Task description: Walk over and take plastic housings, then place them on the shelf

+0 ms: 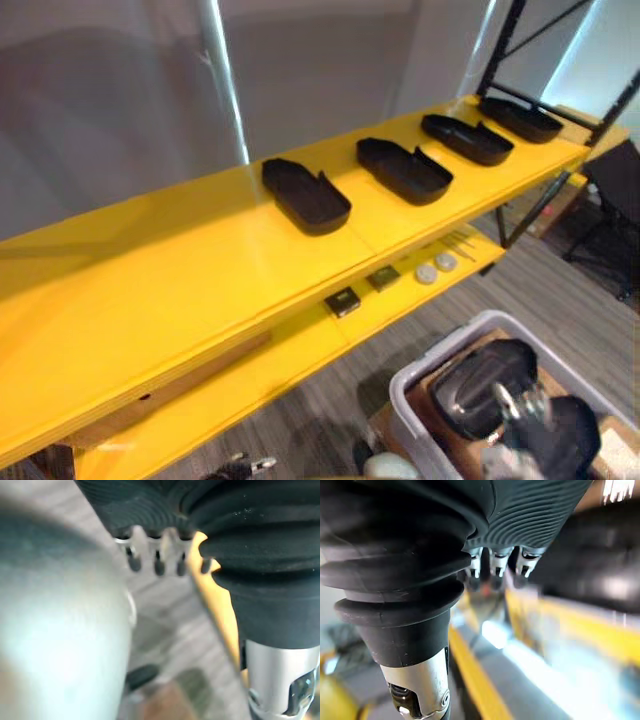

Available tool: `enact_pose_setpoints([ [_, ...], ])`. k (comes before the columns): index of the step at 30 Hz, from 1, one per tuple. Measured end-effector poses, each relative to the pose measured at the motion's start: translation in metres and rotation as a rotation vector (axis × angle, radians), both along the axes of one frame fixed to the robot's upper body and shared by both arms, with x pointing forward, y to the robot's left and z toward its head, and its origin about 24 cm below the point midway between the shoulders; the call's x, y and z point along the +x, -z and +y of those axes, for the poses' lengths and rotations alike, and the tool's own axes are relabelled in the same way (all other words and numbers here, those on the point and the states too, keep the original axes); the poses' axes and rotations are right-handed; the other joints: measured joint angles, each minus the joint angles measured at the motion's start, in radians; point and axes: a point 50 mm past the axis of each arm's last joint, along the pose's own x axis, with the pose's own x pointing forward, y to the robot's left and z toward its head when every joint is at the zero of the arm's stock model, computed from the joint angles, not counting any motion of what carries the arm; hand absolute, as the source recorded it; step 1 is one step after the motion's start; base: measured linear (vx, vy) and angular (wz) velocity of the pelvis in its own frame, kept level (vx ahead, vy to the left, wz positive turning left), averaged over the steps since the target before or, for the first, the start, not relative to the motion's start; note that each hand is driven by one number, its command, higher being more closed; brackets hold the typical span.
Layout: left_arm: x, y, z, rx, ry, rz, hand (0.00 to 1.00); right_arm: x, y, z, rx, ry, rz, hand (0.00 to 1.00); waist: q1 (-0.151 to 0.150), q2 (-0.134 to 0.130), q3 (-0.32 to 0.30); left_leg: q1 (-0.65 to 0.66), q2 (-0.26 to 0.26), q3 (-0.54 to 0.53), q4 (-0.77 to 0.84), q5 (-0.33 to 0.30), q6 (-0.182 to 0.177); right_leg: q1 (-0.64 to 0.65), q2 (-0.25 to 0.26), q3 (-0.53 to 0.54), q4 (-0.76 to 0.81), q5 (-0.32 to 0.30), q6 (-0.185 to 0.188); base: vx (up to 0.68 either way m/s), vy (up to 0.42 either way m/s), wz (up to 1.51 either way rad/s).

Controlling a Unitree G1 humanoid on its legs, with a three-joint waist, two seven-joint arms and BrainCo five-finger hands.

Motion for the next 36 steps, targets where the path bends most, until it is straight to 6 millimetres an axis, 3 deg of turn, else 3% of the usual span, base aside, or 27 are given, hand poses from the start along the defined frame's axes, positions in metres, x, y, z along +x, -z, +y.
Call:
enact_pose_setpoints([
  [2,-0.003,-0.001,0.006,0.024,-0.100,-0.038,0.00,0.022,-0.008,0.015,0.013,-0.074,-0.048,0.00,0.011,-0.015,0.009,-0.001,-0.070,-0.092,0.007,-0.004,0.000,-0.054,0.005,0.060,0.036,-0.004,0.005,-0.15,0.133,-1.06],
  [4,-0.003,-0.002,0.008,0.030,-0.136,-0.064,0.00,0.028,-0.016,0.020,0.018,-0.097,-0.076,0.00,0.013,-0.023,0.015,-0.004,-0.084,-0.081,0.004,-0.036,-0.010,-0.091,0.007,0.086,0.069,-0.006,0.008,-0.12,0.131,-0.53],
  [7,0.004,-0.004,0.005,0.052,-0.095,-0.103,0.00,0.021,-0.017,0.018,0.047,-0.049,-0.070,0.00,0.007,-0.022,0.016,0.003,-0.081,-0.063,-0.018,-0.145,-0.028,-0.153,0.027,0.103,0.126,0.002,0.030,-0.14,0.158,-0.29],
  [9,0.011,-0.007,0.007,0.066,-0.089,-0.129,0.00,0.016,-0.013,0.023,0.077,-0.036,-0.047,0.00,0.011,-0.049,0.033,0.008,-0.084,-0.032,-0.006,-0.203,-0.036,-0.182,0.039,0.109,0.158,0.035,0.076,-0.20,0.155,-0.70],
  [10,0.017,-0.009,0.006,0.063,-0.096,-0.151,0.00,0.011,-0.009,0.027,0.109,-0.033,-0.035,0.00,0.021,-0.066,0.059,0.027,-0.076,0.016,0.013,-0.238,-0.035,-0.192,0.047,0.060,0.177,0.060,0.059,-0.20,0.108,-1.17],
  [11,0.020,-0.010,0.007,0.062,-0.110,-0.161,0.00,0.009,-0.007,0.029,0.126,-0.037,-0.033,0.00,0.037,-0.072,0.074,0.039,-0.068,0.050,0.020,-0.241,-0.031,-0.192,0.041,0.014,0.176,0.066,0.017,-0.24,0.055,-1.33],
  [12,0.021,-0.011,0.007,0.068,-0.115,-0.158,0.00,0.001,-0.005,0.032,0.127,-0.069,-0.028,0.00,0.034,-0.072,0.082,0.045,-0.061,0.092,0.024,-0.240,-0.025,-0.199,0.000,-0.098,0.178,0.048,-0.077,-0.27,0.072,-1.15],
  [13,0.019,-0.011,0.008,0.076,-0.134,-0.138,0.00,-0.009,0.000,0.035,0.116,-0.101,-0.001,0.00,0.032,-0.074,0.083,0.052,-0.044,0.132,0.014,-0.241,-0.020,-0.228,-0.032,-0.215,0.241,0.024,-0.086,-0.30,0.084,-1.00],
  [15,0.015,-0.010,0.011,0.079,-0.174,-0.113,0.00,-0.015,0.004,0.040,0.110,-0.136,0.020,0.00,0.037,-0.075,0.082,0.053,-0.023,0.179,-0.004,-0.228,-0.012,-0.239,-0.048,-0.328,0.381,-0.030,-0.087,-0.15,0.057,-0.83],
  [17,0.013,-0.010,0.019,0.098,-0.165,-0.105,0.00,-0.009,0.000,0.046,0.092,-0.180,-0.002,0.00,0.046,-0.088,0.075,0.052,-0.038,0.231,-0.021,-0.209,-0.006,-0.204,-0.085,-0.412,0.457,-0.109,-0.114,-0.08,0.054,-1.02],
  [18,0.015,-0.012,0.026,0.111,-0.190,-0.115,0.00,0.001,-0.002,0.052,0.069,-0.225,-0.015,0.00,0.054,-0.110,0.071,0.040,-0.074,0.233,-0.010,-0.179,0.035,-0.187,-0.074,-0.408,0.342,-0.044,-0.105,-0.18,0.104,-1.66],
  [19,0.010,-0.012,0.035,0.131,-0.212,-0.094,0.00,0.016,-0.006,0.062,0.047,-0.278,-0.038,0.00,0.086,-0.103,0.075,-0.017,-0.069,0.170,-0.009,-0.128,0.111,-0.120,-0.019,-0.340,0.128,0.090,-0.199,-0.22,0.060,-1.87],
  [20,0.006,-0.011,0.037,0.136,-0.221,-0.082,0.00,0.021,-0.009,0.063,0.033,-0.289,-0.055,0.00,0.093,-0.084,0.084,-0.009,-0.046,0.160,-0.120,-0.076,0.096,-0.117,-0.020,-0.398,0.198,0.041,-0.254,-0.18,-0.021,-1.63],
  [21,-0.007,-0.006,0.036,0.136,-0.223,-0.034,0.00,0.030,-0.013,0.063,0.018,-0.310,-0.075,0.00,0.088,-0.084,0.085,0.031,-0.030,0.185,-0.179,-0.030,0.002,-0.107,-0.082,-0.504,0.386,-0.090,-0.234,-0.02,-0.046,-1.11],
  [22,-0.017,-0.004,0.037,0.136,-0.216,0.006,0.00,0.033,-0.012,0.060,0.008,-0.321,-0.070,0.00,0.091,-0.081,0.084,0.034,-0.021,0.208,-0.188,-0.021,0.003,-0.083,-0.137,-0.532,0.467,-0.135,-0.206,0.02,-0.019,-0.97],
  [23,-0.027,-0.003,0.041,0.142,-0.216,0.038,0.00,0.036,-0.011,0.058,-0.003,-0.331,-0.056,0.00,0.097,-0.078,0.087,0.032,-0.009,0.230,-0.186,-0.021,0.003,-0.057,-0.196,-0.541,0.519,-0.155,-0.204,-0.01,-0.034,-0.78],
  [24,-0.037,-0.002,0.043,0.145,-0.218,0.070,0.00,0.036,-0.009,0.057,-0.005,-0.336,-0.044,0.00,0.111,-0.083,0.084,0.028,0.008,0.250,-0.182,-0.019,0.000,-0.032,-0.251,-0.536,0.540,-0.154,-0.202,-0.10,-0.173,-0.95],
  [25,-0.051,-0.002,0.051,0.160,-0.221,0.109,0.00,0.036,-0.007,0.061,0.006,-0.356,-0.022,0.00,0.128,-0.093,0.079,0.007,0.048,0.270,-0.173,-0.009,-0.018,-0.007,-0.313,-0.522,0.532,-0.137,-0.176,-0.14,-0.266,-0.98],
  [26,-0.059,-0.003,0.057,0.173,-0.220,0.126,0.00,0.037,-0.005,0.063,0.012,-0.370,-0.005,0.00,0.134,-0.097,0.077,-0.022,0.090,0.278,-0.164,0.003,-0.040,-0.005,-0.337,-0.501,0.513,-0.120,-0.153,-0.11,-0.225,-0.76],
  [27,-0.061,-0.003,0.059,0.175,-0.217,0.128,0.00,0.037,-0.005,0.063,0.013,-0.373,0.001,0.00,0.135,-0.097,0.076,-0.031,0.100,0.280,-0.164,0.008,-0.048,-0.006,-0.342,-0.501,0.509,-0.116,-0.147,-0.10,-0.225,-0.50],
  [28,-0.062,-0.005,0.065,0.181,-0.210,0.130,0.00,0.037,-0.004,0.064,0.014,-0.378,0.013,0.00,0.132,-0.102,0.076,-0.069,0.141,0.282,-0.158,0.025,-0.077,-0.008,-0.350,-0.501,0.484,-0.105,-0.129,-0.10,-0.277,-0.34],
  [30,-0.062,-0.007,0.074,0.194,-0.208,0.122,0.00,0.037,-0.002,0.065,0.025,-0.387,0.036,0.00,0.138,-0.128,0.080,-0.138,0.184,0.279,-0.102,0.039,-0.103,-0.001,-0.349,-0.512,0.397,-0.077,-0.078,-0.14,-0.432,-0.45],
  [31,-0.058,-0.009,0.079,0.210,-0.209,0.100,0.00,0.037,-0.001,0.066,0.032,-0.388,0.044,0.00,0.147,-0.161,0.093,-0.181,0.197,0.278,-0.039,0.039,-0.104,0.015,-0.342,-0.513,0.290,-0.010,-0.009,-0.18,-0.585,-0.79],
  [32,-0.054,-0.009,0.076,0.209,-0.249,0.081,0.00,0.043,-0.003,0.064,0.023,-0.388,0.043,0.00,0.158,-0.171,0.119,-0.195,0.217,0.271,0.005,0.038,-0.107,0.045,-0.323,-0.522,0.220,-0.090,0.103,-0.16,-0.508,-1.00],
  [33,-0.052,-0.007,0.071,0.197,-0.275,0.071,0.00,0.045,-0.005,0.060,0.015,-0.379,0.042,0.00,0.167,-0.151,0.136,-0.190,0.235,0.267,0.007,0.038,-0.109,0.052,-0.302,-0.524,0.186,-0.102,0.119,-0.19,-0.533,-1.16],
  [34,-0.048,-0.005,0.060,0.169,-0.324,0.057,0.00,0.047,-0.006,0.049,-0.003,-0.348,0.047,0.00,0.167,-0.104,0.166,-0.179,0.262,0.257,-0.017,0.057,-0.133,0.059,-0.267,-0.517,0.141,-0.103,0.121,-0.12,-0.269,-0.83],
  [36,-0.048,-0.002,0.049,0.133,-0.357,0.057,0.00,0.040,-0.003,0.029,-0.028,-0.255,0.084,0.00,0.118,-0.068,0.199,-0.136,0.251,0.219,-0.114,0.089,-0.185,0.061,-0.248,-0.522,0.136,-0.104,0.119,-0.11,-0.238,-0.23],
])
